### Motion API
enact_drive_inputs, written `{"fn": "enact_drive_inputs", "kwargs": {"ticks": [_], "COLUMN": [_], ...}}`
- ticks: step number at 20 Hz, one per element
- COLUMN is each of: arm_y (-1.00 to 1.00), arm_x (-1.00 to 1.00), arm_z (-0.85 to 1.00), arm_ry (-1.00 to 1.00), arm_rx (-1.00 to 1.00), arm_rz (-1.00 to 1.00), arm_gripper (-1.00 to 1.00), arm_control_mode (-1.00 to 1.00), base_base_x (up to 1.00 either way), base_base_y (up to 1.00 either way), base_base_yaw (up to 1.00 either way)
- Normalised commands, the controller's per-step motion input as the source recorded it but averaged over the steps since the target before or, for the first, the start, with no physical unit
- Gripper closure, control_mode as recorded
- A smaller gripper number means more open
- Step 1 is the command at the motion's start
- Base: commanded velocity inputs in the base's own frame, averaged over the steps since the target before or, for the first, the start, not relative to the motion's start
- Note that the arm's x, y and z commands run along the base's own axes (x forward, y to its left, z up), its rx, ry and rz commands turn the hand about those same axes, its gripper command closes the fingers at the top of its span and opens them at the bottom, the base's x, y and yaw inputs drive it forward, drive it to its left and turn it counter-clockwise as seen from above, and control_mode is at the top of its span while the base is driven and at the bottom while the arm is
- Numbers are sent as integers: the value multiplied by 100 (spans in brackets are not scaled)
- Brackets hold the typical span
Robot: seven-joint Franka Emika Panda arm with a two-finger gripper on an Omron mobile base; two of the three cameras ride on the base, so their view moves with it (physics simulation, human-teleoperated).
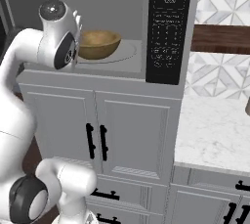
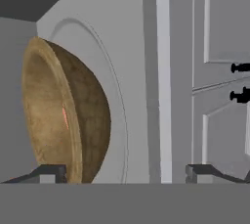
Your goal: Open the microwave, place the bowl with waffle inside the microwave, then close the microwave door and turn it on.
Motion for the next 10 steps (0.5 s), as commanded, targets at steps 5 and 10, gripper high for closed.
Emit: {"fn": "enact_drive_inputs", "kwargs": {"ticks": [5, 10], "arm_y": [0, 0], "arm_x": [-100, -100], "arm_z": [36, 25], "arm_ry": [0, 2], "arm_rx": [-14, -11], "arm_rz": [33, 55], "arm_gripper": [-100, -100], "arm_control_mode": [-100, -100], "base_base_x": [0, 0], "base_base_y": [0, 0], "base_base_yaw": [0, 0]}}
